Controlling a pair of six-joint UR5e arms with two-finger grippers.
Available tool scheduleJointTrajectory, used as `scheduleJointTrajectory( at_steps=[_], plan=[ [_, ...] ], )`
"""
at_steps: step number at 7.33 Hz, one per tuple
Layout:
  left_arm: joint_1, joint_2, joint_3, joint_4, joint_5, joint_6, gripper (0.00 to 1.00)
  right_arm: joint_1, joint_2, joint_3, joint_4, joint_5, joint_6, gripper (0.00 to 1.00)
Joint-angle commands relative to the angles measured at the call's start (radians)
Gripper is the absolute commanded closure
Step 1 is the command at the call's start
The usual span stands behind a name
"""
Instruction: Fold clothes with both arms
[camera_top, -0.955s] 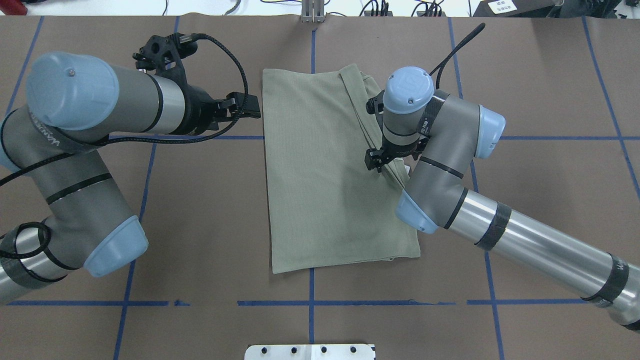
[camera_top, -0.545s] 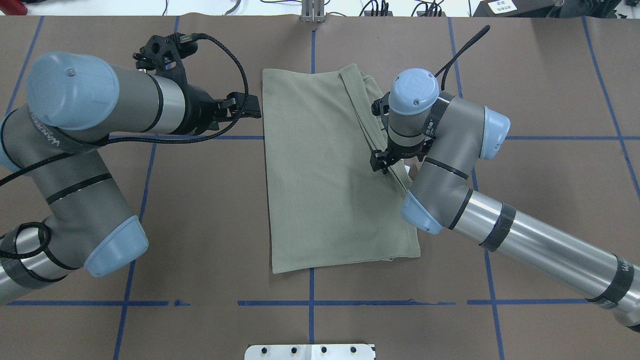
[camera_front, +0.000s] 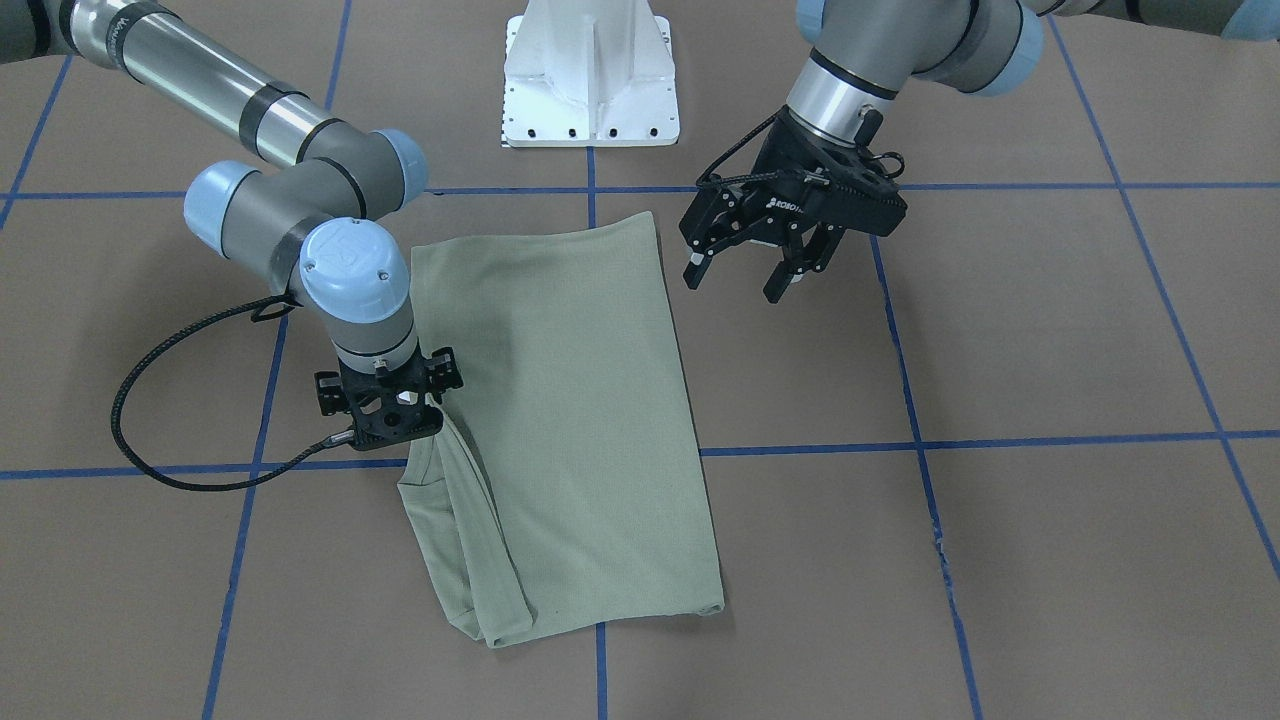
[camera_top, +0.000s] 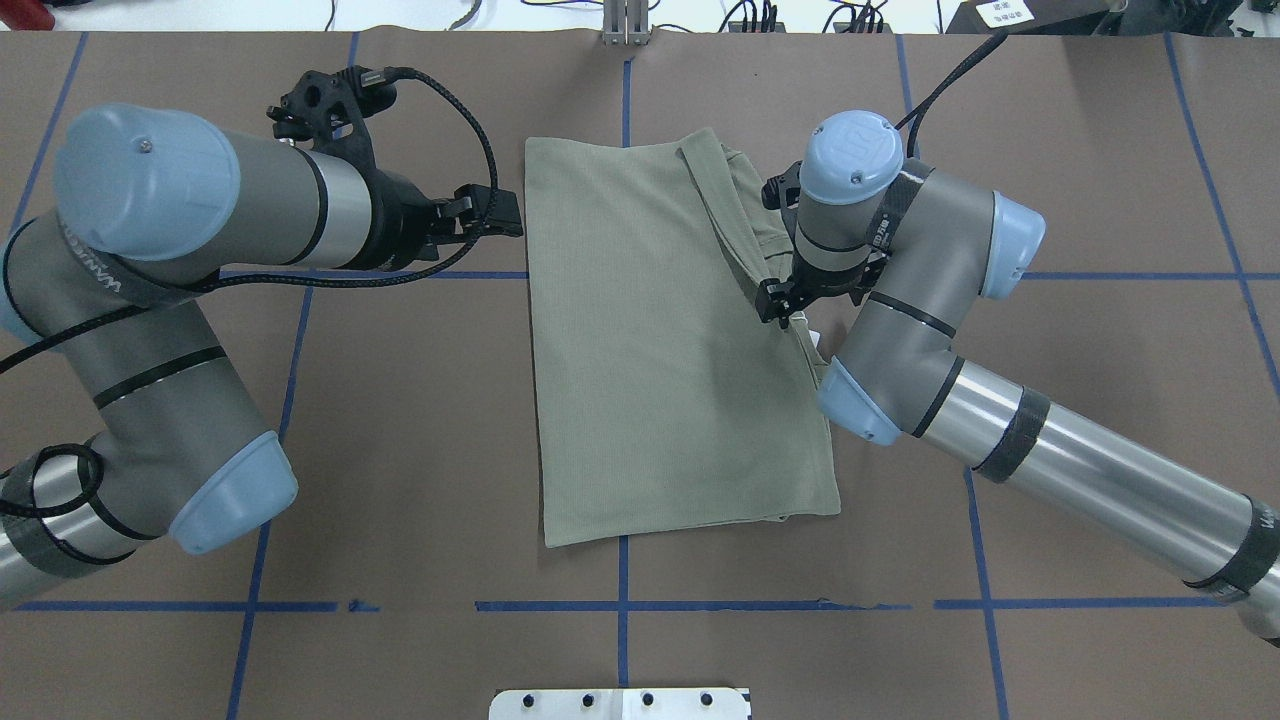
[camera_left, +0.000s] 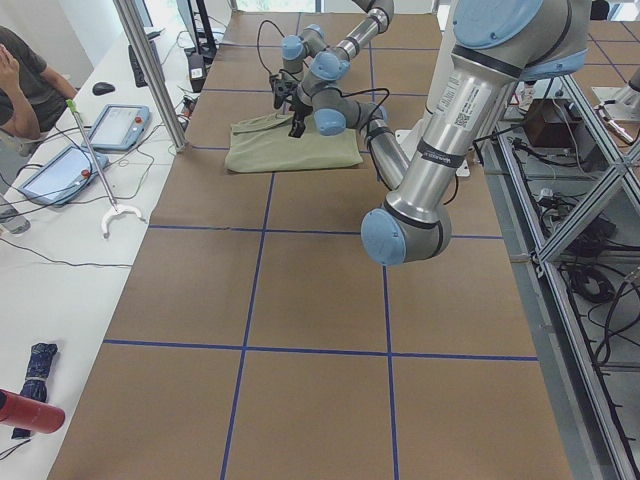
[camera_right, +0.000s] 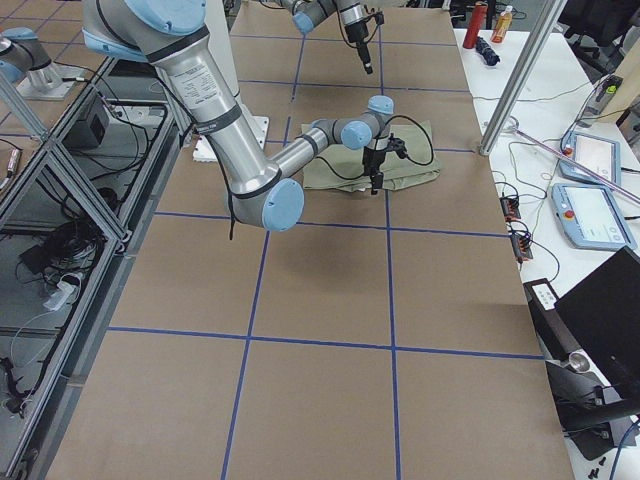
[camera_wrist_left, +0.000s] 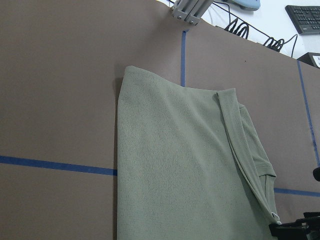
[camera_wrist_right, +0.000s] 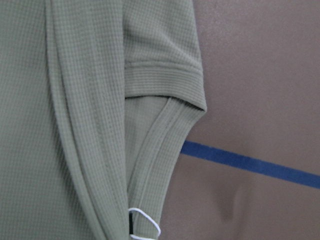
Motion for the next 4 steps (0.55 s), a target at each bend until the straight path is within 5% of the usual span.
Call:
scheduleJointTrajectory(
  at_steps=[1, 4],
  plan=[
    [0.001, -0.004, -0.001, 0.0, 0.0, 0.0, 0.0, 0.022, -0.014, -0.004, 0.0, -0.003, -0.022, 0.01],
    [-0.001, -0.012, -0.001, 0.0, 0.0, 0.0, 0.0, 0.032, -0.017, -0.053, 0.005, -0.009, -0.04, 0.01]
  ],
)
